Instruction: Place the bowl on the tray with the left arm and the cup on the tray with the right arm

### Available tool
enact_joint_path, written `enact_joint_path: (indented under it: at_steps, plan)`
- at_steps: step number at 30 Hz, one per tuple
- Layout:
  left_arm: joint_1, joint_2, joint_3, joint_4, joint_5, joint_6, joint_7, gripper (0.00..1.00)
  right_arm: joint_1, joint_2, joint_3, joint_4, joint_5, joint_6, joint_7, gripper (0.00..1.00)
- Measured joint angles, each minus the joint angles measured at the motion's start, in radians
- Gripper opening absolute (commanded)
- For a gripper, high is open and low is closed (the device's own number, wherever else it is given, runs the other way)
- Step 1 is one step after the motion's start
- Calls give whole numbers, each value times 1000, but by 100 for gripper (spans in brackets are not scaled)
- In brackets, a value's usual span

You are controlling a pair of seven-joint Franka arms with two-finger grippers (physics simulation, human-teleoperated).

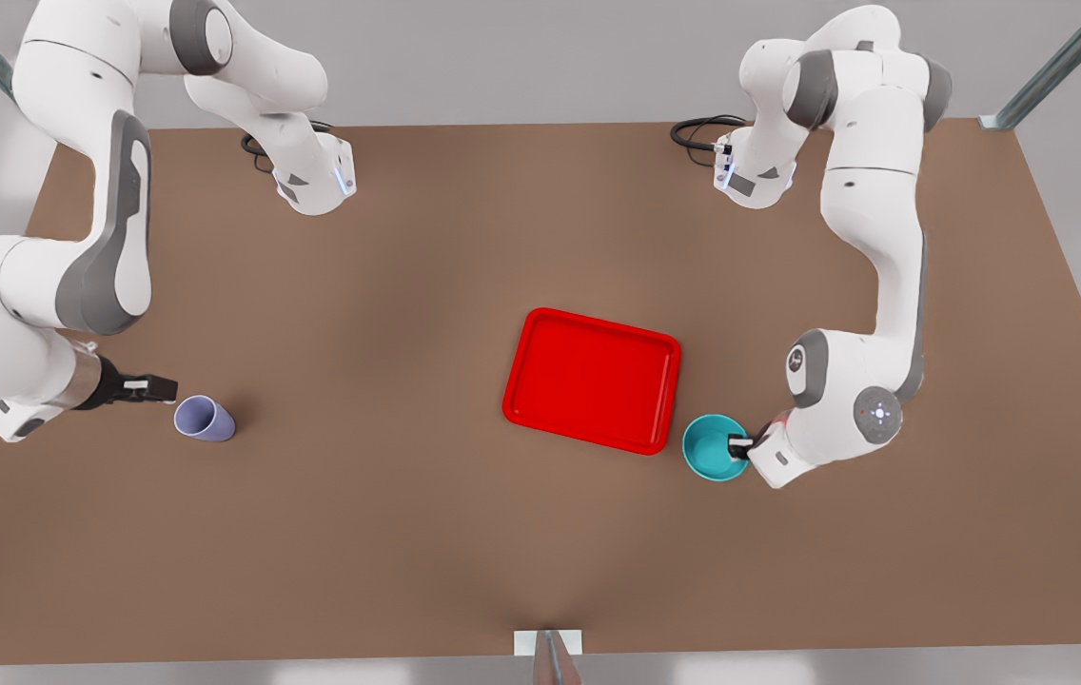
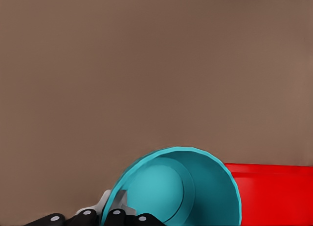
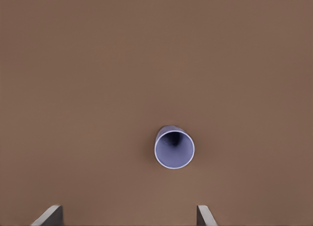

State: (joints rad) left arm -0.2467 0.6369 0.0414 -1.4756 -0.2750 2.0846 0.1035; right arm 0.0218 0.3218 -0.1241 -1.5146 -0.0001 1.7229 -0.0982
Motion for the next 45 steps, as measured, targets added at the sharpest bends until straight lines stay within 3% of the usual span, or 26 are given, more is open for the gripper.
enact_joint_path:
  at_steps: [4, 19, 20, 21, 24, 25, 26, 29, 35, 38, 40, 41, 42, 45]
  plan:
    - [-86, 6, -3, -8, 1, -12, -2, 21, -30, -14, -1, -264, -2, 304, -64, 100]
    - [-128, 103, -59, -6, -13, -89, 52, 21, -135, 118, -2, -366, -40, 489, -120, 100]
    - [-129, 105, -60, -6, -15, -89, 52, 29, -135, 123, -3, -366, -41, 491, -121, 100]
    - [-131, 108, -61, -5, -27, -90, 52, 98, -135, 128, -3, -366, -44, 491, -120, 100]
    - [-134, 109, -61, -5, -88, -89, 54, 100, -134, 147, -5, -353, -45, 489, -117, 100]
    - [-134, 109, -61, -5, -106, -91, 55, 100, -135, 158, -5, -342, -47, 489, -115, 92]
    - [-134, 109, -61, -5, -119, -91, 55, 100, -135, 162, -6, -339, -48, 489, -115, 78]
    - [-134, 110, -60, -2, -121, -90, 56, 100, -136, 188, -6, -322, -48, 489, -112, 52]
    - [-132, 110, -33, 2, -117, -22, 43, 100, -136, 213, -5, -304, -48, 489, -112, 41]
    - [-126, 66, -7, 23, -116, -11, -8, 100, -135, 220, -6, -299, -48, 489, -113, 29]
    - [-23, -33, 9, 29, -116, -13, -257, 100, -135, 221, -5, -299, -48, 489, -113, 22]
    - [128, -76, 12, 95, -104, -36, -321, 100, -136, 221, -5, -299, -48, 488, -113, 21]
    - [218, -140, -8, 121, -59, -150, -250, 100, -135, 221, -5, -299, -48, 488, -115, 21]
    - [242, -426, -18, 84, 131, -498, -88, 100, -135, 226, -5, -292, -47, 487, -115, 21]
